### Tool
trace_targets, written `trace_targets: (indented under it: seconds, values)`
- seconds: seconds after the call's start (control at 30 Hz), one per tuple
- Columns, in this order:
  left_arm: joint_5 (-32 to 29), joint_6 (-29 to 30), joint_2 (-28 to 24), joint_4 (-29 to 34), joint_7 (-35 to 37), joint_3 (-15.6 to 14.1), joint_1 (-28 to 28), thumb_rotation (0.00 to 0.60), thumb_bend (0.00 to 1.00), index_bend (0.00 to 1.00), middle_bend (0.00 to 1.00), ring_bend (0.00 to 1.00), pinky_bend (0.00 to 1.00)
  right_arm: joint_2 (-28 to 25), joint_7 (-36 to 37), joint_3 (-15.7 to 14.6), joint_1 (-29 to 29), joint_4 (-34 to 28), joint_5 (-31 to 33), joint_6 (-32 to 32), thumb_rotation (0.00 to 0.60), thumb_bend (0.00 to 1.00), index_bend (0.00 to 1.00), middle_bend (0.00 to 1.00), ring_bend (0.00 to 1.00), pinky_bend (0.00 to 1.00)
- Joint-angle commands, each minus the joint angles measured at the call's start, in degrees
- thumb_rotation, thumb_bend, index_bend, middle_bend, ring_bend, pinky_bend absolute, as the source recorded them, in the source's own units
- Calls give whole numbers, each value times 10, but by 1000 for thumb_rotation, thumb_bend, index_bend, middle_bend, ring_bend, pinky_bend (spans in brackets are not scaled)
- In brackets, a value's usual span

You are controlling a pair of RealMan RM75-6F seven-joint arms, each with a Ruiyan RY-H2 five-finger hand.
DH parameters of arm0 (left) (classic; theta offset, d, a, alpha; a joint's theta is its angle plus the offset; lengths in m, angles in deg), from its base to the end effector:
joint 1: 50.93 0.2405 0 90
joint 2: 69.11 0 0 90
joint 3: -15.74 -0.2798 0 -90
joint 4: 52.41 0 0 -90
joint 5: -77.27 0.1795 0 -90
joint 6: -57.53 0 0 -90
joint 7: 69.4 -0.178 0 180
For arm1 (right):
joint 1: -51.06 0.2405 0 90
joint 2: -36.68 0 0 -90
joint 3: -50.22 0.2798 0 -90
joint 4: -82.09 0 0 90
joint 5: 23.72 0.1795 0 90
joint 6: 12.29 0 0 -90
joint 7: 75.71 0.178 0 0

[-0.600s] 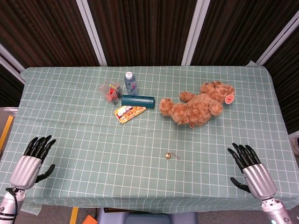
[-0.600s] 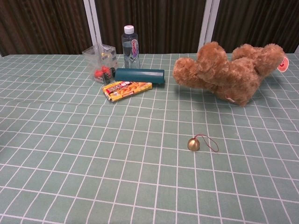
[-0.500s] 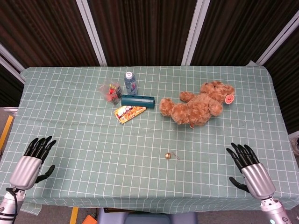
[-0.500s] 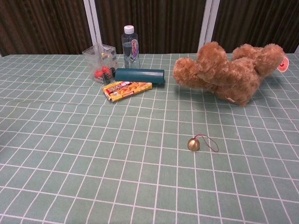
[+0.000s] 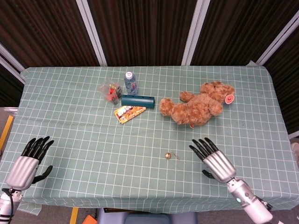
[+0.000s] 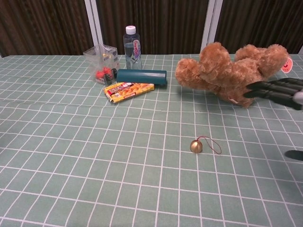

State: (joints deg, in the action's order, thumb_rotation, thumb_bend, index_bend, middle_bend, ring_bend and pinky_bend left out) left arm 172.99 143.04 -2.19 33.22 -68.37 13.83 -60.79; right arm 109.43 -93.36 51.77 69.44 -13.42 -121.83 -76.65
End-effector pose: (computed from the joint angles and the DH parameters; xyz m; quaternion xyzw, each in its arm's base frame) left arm -0.2991 0.2245 0.1651 -0.6817 -0.3287 -0.4012 0.5160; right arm -0.2286 -0.2505 0.0719 0.7983 -0.2756 0.3457 0.4091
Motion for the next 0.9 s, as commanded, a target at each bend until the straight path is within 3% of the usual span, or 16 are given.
trace_targets:
  seconds: [0.03, 0.1, 0.23, 0.5, 0.9]
  values:
    - [-3, 0, -5, 4, -1, -1, 2, 600, 369, 0, 0, 0, 7, 60, -35, 42, 74, -5, 68, 97, 600, 321, 239, 0, 0, 0]
    - [-9, -6, -10, 11, -5, -1, 2, 600, 372, 0, 0, 0, 9, 84, -42, 52, 97, 8, 99, 130, 600, 338, 345, 0, 0, 0]
    - [-14, -10, -18, 20, -1, 0, 3, 600, 373, 0, 0, 0, 13, 132, -70, 65, 127, 49, 135, 156, 600, 355, 435, 0, 0, 0]
    - [-17, -11, -20, 19, 5, 2, 3, 600, 383, 0, 0, 0, 14, 179, -88, 65, 152, 87, 168, 155, 600, 425, 511, 0, 0, 0]
    - [-13, -10, -17, 21, -9, 1, 4, 600, 382, 0, 0, 0, 14, 182, -100, 54, 165, 98, 197, 141, 600, 472, 567, 0, 0, 0]
